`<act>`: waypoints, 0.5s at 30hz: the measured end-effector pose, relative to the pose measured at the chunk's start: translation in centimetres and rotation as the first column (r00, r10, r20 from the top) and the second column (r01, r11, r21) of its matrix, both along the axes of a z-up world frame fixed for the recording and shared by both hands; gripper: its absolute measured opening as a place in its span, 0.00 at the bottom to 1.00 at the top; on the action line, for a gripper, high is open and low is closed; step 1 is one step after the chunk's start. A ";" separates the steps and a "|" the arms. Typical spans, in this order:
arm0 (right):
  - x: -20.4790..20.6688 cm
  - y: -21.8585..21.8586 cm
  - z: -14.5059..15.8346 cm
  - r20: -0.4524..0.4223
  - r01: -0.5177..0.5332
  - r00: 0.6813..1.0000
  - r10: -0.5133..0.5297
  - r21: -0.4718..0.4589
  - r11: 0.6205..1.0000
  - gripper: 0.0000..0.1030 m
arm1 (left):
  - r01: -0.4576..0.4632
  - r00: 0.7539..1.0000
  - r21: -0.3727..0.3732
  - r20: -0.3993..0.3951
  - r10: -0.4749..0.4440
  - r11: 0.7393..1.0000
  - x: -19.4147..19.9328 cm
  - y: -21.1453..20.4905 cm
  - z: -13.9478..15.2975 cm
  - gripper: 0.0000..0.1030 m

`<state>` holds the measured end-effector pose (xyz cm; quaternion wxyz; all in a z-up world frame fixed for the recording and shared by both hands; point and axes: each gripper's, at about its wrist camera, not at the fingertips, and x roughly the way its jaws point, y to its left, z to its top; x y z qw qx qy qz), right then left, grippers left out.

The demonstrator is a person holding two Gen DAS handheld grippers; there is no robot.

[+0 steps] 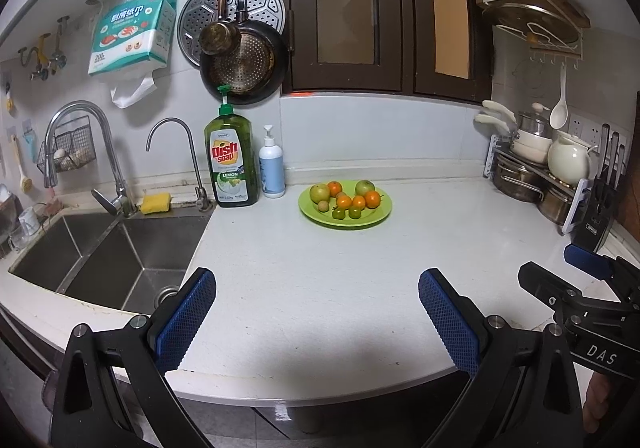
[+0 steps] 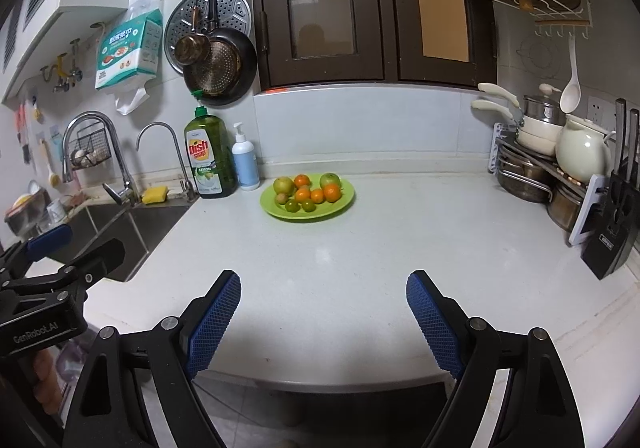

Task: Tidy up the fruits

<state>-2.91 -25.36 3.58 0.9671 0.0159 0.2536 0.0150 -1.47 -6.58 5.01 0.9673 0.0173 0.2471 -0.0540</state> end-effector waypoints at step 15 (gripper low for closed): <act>-0.4 -0.3 0.2 0.009 -0.002 1.000 0.002 -0.006 1.000 0.83 | -0.002 1.000 0.004 0.002 0.002 1.000 -0.3 -0.6 0.2 1.00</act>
